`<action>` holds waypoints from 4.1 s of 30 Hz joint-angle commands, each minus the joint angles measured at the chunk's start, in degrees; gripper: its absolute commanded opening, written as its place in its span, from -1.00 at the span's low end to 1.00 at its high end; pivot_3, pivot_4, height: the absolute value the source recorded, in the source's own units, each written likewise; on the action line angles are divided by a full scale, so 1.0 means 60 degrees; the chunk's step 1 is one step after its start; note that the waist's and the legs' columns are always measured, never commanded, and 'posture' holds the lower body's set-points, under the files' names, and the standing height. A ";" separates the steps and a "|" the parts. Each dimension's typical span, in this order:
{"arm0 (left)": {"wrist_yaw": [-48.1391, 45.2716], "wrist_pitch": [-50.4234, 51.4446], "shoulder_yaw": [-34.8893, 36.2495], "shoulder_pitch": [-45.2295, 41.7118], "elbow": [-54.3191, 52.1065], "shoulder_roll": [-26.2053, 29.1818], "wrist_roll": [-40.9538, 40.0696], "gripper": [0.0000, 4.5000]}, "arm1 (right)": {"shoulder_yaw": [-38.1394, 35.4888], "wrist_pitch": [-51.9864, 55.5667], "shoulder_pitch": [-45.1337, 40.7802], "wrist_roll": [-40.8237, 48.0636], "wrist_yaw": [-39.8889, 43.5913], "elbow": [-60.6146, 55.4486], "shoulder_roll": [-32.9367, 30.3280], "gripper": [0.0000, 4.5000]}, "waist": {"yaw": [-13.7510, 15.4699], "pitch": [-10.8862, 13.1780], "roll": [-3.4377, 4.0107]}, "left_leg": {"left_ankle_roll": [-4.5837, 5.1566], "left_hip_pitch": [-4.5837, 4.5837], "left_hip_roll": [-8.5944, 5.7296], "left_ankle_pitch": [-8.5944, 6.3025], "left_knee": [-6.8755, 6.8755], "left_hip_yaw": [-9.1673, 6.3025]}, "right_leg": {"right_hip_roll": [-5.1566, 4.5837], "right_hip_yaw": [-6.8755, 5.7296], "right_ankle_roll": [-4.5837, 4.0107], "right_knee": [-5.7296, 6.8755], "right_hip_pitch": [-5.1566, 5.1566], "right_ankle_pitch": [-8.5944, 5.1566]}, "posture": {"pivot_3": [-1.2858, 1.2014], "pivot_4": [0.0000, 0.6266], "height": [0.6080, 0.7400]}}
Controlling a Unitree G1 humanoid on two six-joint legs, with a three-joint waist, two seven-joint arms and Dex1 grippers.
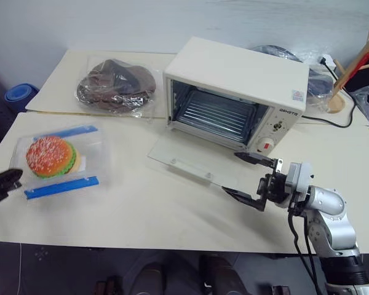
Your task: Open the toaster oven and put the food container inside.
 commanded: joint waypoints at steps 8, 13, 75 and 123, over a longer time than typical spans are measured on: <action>-0.0173 0.0924 -0.5154 -0.6068 0.0212 -0.2181 0.0621 -0.90 | -0.1381 -0.0594 0.2002 -0.0111 -0.0505 -0.0509 -0.0487 1.00 | 0.0170 0.0001 -0.0001 | -0.0018 -0.0016 -0.0009 0.0015 0.0030 0.0000 | 0.0017 -0.0018 0.0009 0.0065 -0.0003 0.0005 | 0.03 -0.52 1.00; -0.0614 0.0221 -0.6553 -0.6899 0.1138 -0.3524 0.1941 -0.90 | -0.1529 -0.0738 0.2583 -0.0096 -0.0830 -0.0942 -0.0364 1.00 | -0.0062 0.0002 0.0003 | -0.0011 0.0011 0.0002 0.0019 0.0031 0.0077 | 0.0049 0.0060 0.0019 0.0086 -0.0014 0.0009 | 0.03 -0.52 1.00; -0.5523 -1.1160 -0.7509 -0.6286 0.6559 -0.7374 0.8025 -1.00 | 0.1505 0.2785 -0.3859 -0.3831 -0.5261 0.2167 0.1225 -0.98 | 0.0074 0.0001 0.0006 | 0.0077 -0.0059 -0.0017 -0.0010 0.0164 0.0108 | 0.0026 0.0048 0.0068 0.0092 -0.0044 0.0036 | 0.03 -0.52 1.00; -0.8612 -1.0316 -0.3992 -0.0200 0.0586 -0.3056 0.5068 0.99 | -0.0512 0.0358 -0.2884 0.0481 -0.1485 0.1946 0.0668 -0.92 | -0.0144 0.0012 0.0026 | 0.0068 -0.0017 0.0012 -0.0034 0.0120 0.0093 | 0.0022 0.0064 0.0054 0.0057 -0.0006 0.0029 | 0.03 -0.52 1.00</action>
